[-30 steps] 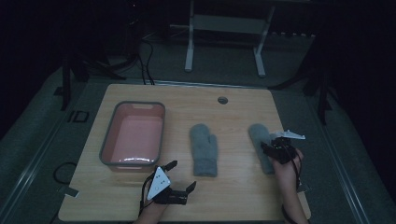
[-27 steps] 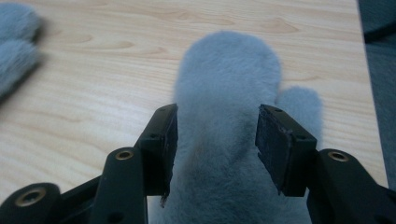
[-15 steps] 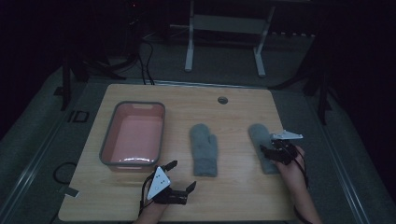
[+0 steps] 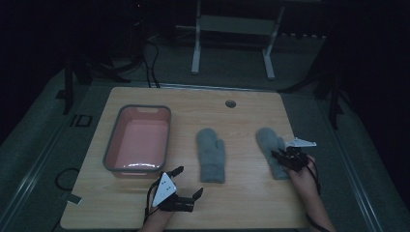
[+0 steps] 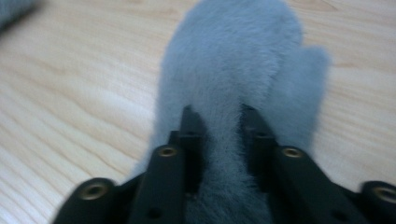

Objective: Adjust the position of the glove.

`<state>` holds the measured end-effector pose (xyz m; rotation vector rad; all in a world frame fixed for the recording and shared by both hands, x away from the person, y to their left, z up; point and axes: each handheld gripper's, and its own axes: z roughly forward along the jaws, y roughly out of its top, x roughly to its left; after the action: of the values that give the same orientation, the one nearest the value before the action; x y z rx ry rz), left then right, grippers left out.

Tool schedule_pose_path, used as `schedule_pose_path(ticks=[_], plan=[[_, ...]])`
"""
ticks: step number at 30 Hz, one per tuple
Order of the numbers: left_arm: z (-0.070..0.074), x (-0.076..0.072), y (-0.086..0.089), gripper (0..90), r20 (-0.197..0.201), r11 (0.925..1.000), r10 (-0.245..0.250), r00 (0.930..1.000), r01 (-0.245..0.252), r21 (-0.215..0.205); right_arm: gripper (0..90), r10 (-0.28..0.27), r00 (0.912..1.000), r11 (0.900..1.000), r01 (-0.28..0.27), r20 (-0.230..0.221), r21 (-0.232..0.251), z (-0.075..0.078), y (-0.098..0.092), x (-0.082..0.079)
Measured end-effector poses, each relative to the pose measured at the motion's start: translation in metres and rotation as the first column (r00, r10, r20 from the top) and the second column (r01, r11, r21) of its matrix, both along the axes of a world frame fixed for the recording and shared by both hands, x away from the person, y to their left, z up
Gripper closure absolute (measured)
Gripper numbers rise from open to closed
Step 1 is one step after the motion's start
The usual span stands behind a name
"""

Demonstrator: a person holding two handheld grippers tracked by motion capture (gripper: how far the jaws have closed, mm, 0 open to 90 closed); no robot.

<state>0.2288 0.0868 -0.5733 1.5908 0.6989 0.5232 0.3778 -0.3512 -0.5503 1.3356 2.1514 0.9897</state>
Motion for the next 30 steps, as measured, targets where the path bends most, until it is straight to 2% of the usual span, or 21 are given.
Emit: schedule_pose_path(ticks=[1,3,6,11,13,19,20,21,23,24,25,26,30], plan=[[0.000,0.000,0.000,1.8,0.000,1.0000,0.001,1.0000,-0.001,0.000,78.9,-0.024,0.9997,0.999,0.024,-0.003,0.023,0.000,0.000,-0.001],[0.000,0.000,0.000,1.8,0.001,1.0000,0.002,1.0000,-0.002,-0.001,80.9,-0.068,0.9976,0.997,0.068,-0.009,0.036,0.002,0.003,-0.002],[0.000,0.000,0.000,1.8,0.000,1.0000,0.003,1.0000,-0.003,-0.002,81.8,-0.115,0.9934,0.993,0.115,0.003,0.011,0.012,0.013,-0.006],[0.000,0.000,0.000,1.8,0.001,1.0000,0.002,1.0000,-0.002,-0.001,81.9,-0.167,0.9848,0.986,0.167,0.046,0.004,0.032,0.035,-0.014],[0.000,0.000,0.000,1.8,0.002,1.0000,0.002,1.0000,-0.002,0.000,81.9,-0.175,0.9822,0.984,0.176,0.068,-0.005,0.041,0.044,-0.017],[0.000,0.000,0.000,1.8,0.004,1.0000,0.002,1.0000,-0.002,0.001,81.9,-0.190,0.9786,0.981,0.187,0.080,0.042,0.064,0.071,-0.022],[0.000,0.000,0.000,1.8,0.004,1.0000,0.002,1.0000,-0.002,0.001,81.9,-0.190,0.9786,0.981,0.187,0.080,0.042,0.064,0.071,-0.022],[0.000,0.000,0.000,1.8,0.005,1.0000,0.002,1.0000,-0.002,0.002,82.0,-0.192,0.9771,0.981,0.188,0.091,0.057,0.071,0.081,-0.024],[0.000,-0.001,0.000,1.8,0.007,1.0000,0.003,1.0000,-0.003,0.002,82.0,-0.194,0.9771,0.980,0.188,0.088,0.071,0.074,0.087,-0.026],[0.000,-0.001,0.000,1.8,0.009,1.0000,0.004,0.9999,-0.004,0.001,82.0,-0.194,0.9767,0.979,0.186,0.092,0.086,0.080,0.097,-0.028],[0.000,-0.001,0.000,1.8,0.009,1.0000,0.004,0.9999,-0.004,0.001,82.0,-0.194,0.9767,0.979,0.186,0.092,0.086,0.080,0.097,-0.028],[0.000,-0.001,0.000,1.8,0.012,1.0000,0.007,0.9999,-0.007,-0.001,82.0,-0.201,0.9758,0.976,0.192,0.086,0.099,0.084,0.110,-0.031],[-0.001,-0.002,0.001,1.8,0.019,0.9999,0.010,0.9998,-0.010,-0.010,82.0,-0.187,0.9795,0.977,0.178,0.075,0.115,0.085,0.132,-0.035]])
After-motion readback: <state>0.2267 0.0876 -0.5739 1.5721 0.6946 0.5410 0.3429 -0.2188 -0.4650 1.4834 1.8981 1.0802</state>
